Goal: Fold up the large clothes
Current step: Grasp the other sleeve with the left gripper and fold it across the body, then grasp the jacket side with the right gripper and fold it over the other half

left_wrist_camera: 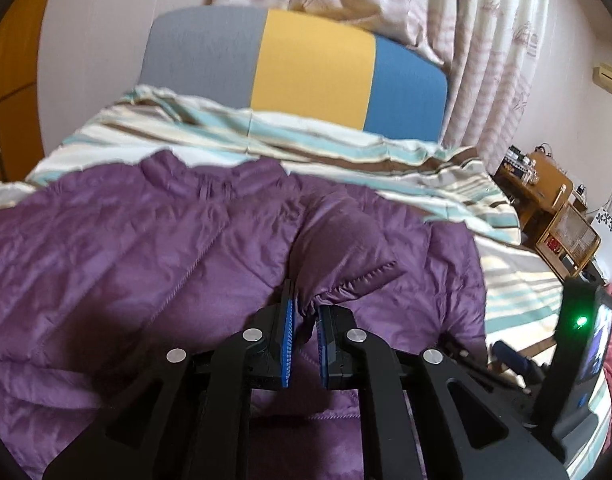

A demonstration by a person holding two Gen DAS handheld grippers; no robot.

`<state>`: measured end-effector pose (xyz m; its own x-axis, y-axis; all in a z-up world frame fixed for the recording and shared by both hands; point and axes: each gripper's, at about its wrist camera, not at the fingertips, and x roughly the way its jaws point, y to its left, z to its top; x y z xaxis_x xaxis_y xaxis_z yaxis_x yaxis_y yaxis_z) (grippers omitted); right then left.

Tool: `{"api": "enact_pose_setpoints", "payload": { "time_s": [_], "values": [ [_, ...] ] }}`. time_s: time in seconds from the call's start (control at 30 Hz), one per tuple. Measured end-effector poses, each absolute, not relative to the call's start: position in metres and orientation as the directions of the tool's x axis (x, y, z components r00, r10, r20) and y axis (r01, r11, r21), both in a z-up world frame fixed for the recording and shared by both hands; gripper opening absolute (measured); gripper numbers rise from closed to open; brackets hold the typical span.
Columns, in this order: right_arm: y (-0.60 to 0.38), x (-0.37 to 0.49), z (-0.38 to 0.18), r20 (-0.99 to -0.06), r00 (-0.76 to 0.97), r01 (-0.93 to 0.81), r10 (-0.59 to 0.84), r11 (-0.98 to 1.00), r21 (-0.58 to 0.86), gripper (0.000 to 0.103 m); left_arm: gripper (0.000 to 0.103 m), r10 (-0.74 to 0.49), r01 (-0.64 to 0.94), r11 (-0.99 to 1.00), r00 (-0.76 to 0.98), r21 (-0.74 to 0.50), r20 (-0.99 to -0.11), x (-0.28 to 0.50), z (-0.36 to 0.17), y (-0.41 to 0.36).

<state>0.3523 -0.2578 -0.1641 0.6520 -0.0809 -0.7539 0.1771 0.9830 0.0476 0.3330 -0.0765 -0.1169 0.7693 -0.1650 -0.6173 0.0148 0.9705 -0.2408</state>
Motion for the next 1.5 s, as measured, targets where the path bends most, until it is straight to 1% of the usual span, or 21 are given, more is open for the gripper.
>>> {"api": "enact_pose_setpoints", "payload": {
  "time_s": [0.07, 0.1, 0.13, 0.17, 0.23, 0.33, 0.4, 0.5, 0.53, 0.6, 0.7, 0.77, 0.83, 0.87, 0.93, 1.03, 1.1, 1.2, 1.27, 1.37, 1.5],
  "values": [
    [-0.257, 0.352, -0.164, -0.754, 0.651, 0.177, -0.083, 0.983, 0.045, 0.080, 0.038, -0.203, 0.028, 0.960, 0.755, -0.279, -0.623, 0.332, -0.120, -0.072],
    [-0.258, 0.352, -0.164, -0.754, 0.651, 0.177, -0.084, 0.983, 0.044, 0.080, 0.066, -0.218, 0.034, 0.955, 0.752, -0.294, -0.622, 0.329, -0.119, -0.071],
    [-0.257, 0.352, -0.164, -0.754, 0.651, 0.178, -0.085, 0.983, 0.043, 0.080, 0.086, -0.226, 0.038, 0.952, 0.758, -0.305, -0.612, 0.325, -0.117, -0.069],
    [-0.257, 0.352, -0.164, -0.754, 0.651, 0.178, -0.085, 0.983, 0.043, 0.080, 0.088, -0.226, 0.040, 0.949, 0.775, -0.311, -0.590, 0.318, -0.113, -0.067],
    [-0.257, 0.352, -0.164, -0.754, 0.651, 0.178, -0.085, 0.983, 0.042, 0.081, 0.089, -0.222, 0.044, 0.949, 0.796, -0.313, -0.563, 0.305, -0.105, -0.065],
    [-0.257, 0.352, -0.163, -0.755, 0.651, 0.178, -0.081, 0.983, 0.047, 0.081, 0.089, -0.251, 0.050, 0.937, 0.784, -0.346, -0.567, 0.288, -0.099, -0.051],
    [-0.257, 0.351, -0.162, -0.751, 0.655, 0.179, -0.081, 0.983, 0.051, 0.081, 0.089, -0.221, 0.017, 0.939, 0.793, -0.342, -0.568, 0.276, -0.095, -0.036],
    [-0.255, 0.346, -0.156, -0.734, 0.674, 0.172, -0.084, 0.984, 0.045, 0.081, 0.089, -0.126, -0.073, 0.950, 0.799, -0.303, -0.588, 0.256, -0.093, -0.005],
    [-0.254, 0.342, -0.151, -0.720, 0.690, 0.157, -0.073, 0.986, 0.050, 0.081, 0.089, -0.079, -0.117, 0.955, 0.789, -0.274, -0.610, 0.250, -0.093, 0.007],
    [-0.246, 0.334, -0.139, -0.697, 0.715, 0.112, -0.049, 0.993, 0.044, 0.080, 0.089, -0.010, -0.187, 0.952, 0.770, -0.241, -0.638, 0.240, -0.095, 0.032],
    [-0.224, 0.323, -0.119, -0.653, 0.757, 0.016, 0.019, 0.999, 0.047, 0.079, 0.089, 0.077, -0.286, 0.931, 0.761, -0.227, -0.644, 0.234, -0.095, 0.068],
    [-0.198, 0.325, -0.104, -0.637, 0.765, -0.072, 0.088, 0.996, 0.052, 0.073, 0.089, 0.124, -0.358, 0.903, 0.745, -0.237, -0.655, 0.237, -0.095, 0.089],
    [-0.166, 0.337, -0.090, -0.635, 0.757, -0.164, 0.155, 0.985, 0.045, 0.064, 0.089, 0.127, -0.407, 0.868, 0.736, -0.284, -0.665, 0.243, -0.097, 0.114],
    [-0.155, 0.341, -0.087, -0.637, 0.751, -0.191, 0.173, 0.981, 0.041, 0.063, 0.089, 0.137, -0.430, 0.855, 0.726, -0.289, -0.674, 0.248, -0.098, 0.124],
    [-0.124, 0.362, -0.081, -0.660, 0.716, -0.268, 0.229, 0.962, 0.042, 0.056, 0.089, 0.160, -0.460, 0.846, 0.702, -0.270, -0.694, 0.260, -0.098, 0.137],
    [-0.097, 0.382, -0.088, -0.698, 0.674, -0.310, 0.242, 0.950, 0.030, 0.055, 0.089, 0.152, -0.451, 0.859, 0.678, -0.243, -0.719, 0.278, -0.102, 0.146],
    [-0.086, 0.397, -0.100, -0.734, 0.647, -0.303, 0.209, 0.953, 0.005, 0.055, 0.089, 0.144, -0.424, 0.878, 0.676, -0.222, -0.723, 0.289, -0.106, 0.144],
    [-0.091, 0.395, -0.120, -0.757, 0.631, -0.272, 0.168, 0.962, -0.013, 0.055, 0.089, 0.187, -0.399, 0.908, 0.659, -0.128, -0.728, 0.298, -0.117, 0.141],
    [-0.104, 0.382, -0.136, -0.760, 0.627, -0.254, 0.173, 0.967, 0.011, 0.055, 0.089, 0.180, -0.394, 0.910, 0.651, -0.126, -0.738, 0.300, -0.130, 0.144],
    [-0.115, 0.367, -0.150, -0.737, 0.650, -0.245, 0.184, 0.969, 0.025, 0.056, 0.089, 0.132, -0.383, 0.909, 0.640, -0.165, -0.757, 0.304, -0.144, 0.150],
    [-0.111, 0.377, -0.156, -0.754, 0.638, -0.232, 0.156, 0.973, 0.005, 0.062, 0.090, 0.152, -0.381, 0.916, 0.623, -0.127, -0.768, 0.308, -0.145, 0.147]
  ]
}}
